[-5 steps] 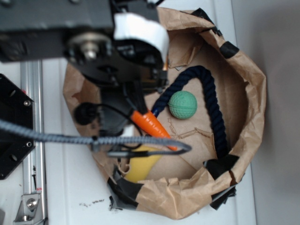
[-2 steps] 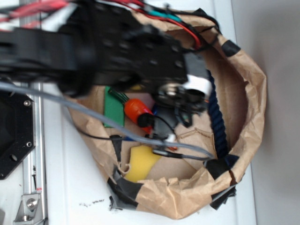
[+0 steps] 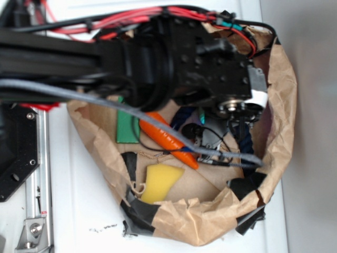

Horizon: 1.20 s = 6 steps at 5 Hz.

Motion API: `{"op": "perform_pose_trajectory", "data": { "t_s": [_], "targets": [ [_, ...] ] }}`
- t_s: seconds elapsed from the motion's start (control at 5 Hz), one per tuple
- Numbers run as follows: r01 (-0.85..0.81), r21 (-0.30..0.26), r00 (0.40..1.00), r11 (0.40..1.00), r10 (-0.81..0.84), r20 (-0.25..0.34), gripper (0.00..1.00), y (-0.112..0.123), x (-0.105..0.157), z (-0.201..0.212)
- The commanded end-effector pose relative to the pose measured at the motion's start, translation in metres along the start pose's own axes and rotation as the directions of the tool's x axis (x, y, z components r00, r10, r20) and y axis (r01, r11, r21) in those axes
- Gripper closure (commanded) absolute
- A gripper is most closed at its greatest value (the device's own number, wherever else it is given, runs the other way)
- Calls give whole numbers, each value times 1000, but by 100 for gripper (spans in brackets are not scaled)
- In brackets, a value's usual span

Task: Grab the green ball.

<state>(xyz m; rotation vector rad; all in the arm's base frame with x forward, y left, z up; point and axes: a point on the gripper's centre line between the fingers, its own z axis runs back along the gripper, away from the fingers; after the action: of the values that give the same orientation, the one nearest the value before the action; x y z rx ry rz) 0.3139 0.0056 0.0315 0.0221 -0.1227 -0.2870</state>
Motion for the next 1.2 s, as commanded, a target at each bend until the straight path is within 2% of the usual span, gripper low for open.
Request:
{"op": "perform_pose_trajectory", "data": {
  "t_s": [0.0,0.2,0.4,0.6,0.8,1.0],
  "targets": [
    [-40,84,999,996,38,25,100,-2,3,31],
    [-123,68,986,990,114,118,100,-1,-8,83],
    [-227,4,970,974,226,91,100,-5,-27,136],
    [-196,94,981,976,196,16,100,-17,-36,189],
    [-427,-64,904,902,425,-39,100,-18,-49,203],
    [-456,-27,887,890,457,71,100,-11,-42,200]
  ]
}}
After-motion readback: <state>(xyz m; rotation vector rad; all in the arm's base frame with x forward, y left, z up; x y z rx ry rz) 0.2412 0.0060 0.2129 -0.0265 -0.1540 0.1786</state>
